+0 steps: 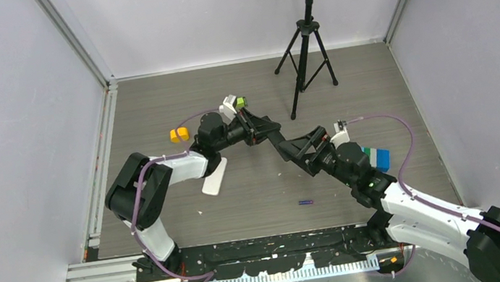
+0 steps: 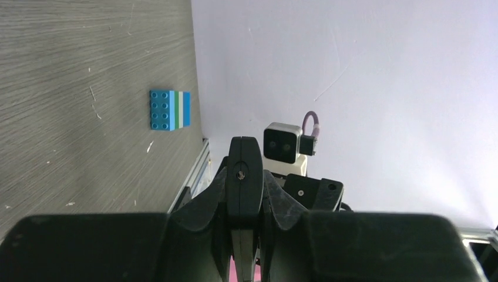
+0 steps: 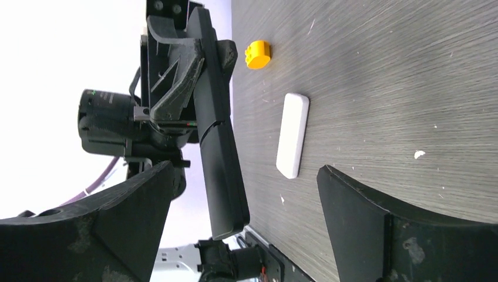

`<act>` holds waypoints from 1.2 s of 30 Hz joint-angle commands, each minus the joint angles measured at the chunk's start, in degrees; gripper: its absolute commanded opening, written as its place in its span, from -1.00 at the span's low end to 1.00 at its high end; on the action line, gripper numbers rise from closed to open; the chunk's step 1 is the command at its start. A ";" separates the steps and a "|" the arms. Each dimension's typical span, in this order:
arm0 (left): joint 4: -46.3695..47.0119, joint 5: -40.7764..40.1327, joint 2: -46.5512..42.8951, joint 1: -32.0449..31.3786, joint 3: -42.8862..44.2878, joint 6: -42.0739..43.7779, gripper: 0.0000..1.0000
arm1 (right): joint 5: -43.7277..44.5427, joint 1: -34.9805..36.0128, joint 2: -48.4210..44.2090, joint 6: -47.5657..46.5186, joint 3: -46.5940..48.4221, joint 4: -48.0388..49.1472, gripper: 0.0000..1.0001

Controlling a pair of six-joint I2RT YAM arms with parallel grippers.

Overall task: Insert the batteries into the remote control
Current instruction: Load the battery cover into the remote control.

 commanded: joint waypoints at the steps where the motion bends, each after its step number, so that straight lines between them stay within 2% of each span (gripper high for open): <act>1: 5.51 -5.13 -3.12 -0.76 -0.24 -2.30 -1.00 | 4.76 -0.19 -0.28 3.50 0.30 6.52 0.89; 10: 7.54 -11.80 -5.03 -3.15 -2.99 -5.36 -1.00 | 8.53 -0.18 2.02 7.45 -2.73 13.49 0.53; 20: 10.49 -14.97 -5.81 -5.29 -3.40 -8.24 -1.00 | 6.87 -0.18 6.63 8.85 -2.79 16.92 -0.42; 23: 12.39 -15.33 -5.77 -5.99 -3.26 -9.38 -1.00 | 6.56 -0.18 8.41 9.19 -2.52 18.37 -0.61; 31: 12.77 -14.32 -6.26 -8.85 -2.36 -11.26 -1.00 | 5.49 -0.19 14.97 7.14 -1.24 27.12 -0.67; 36: 13.25 -13.77 -7.12 -9.59 -3.46 -12.09 -1.00 | 0.25 -0.41 20.05 2.82 2.35 32.46 -0.66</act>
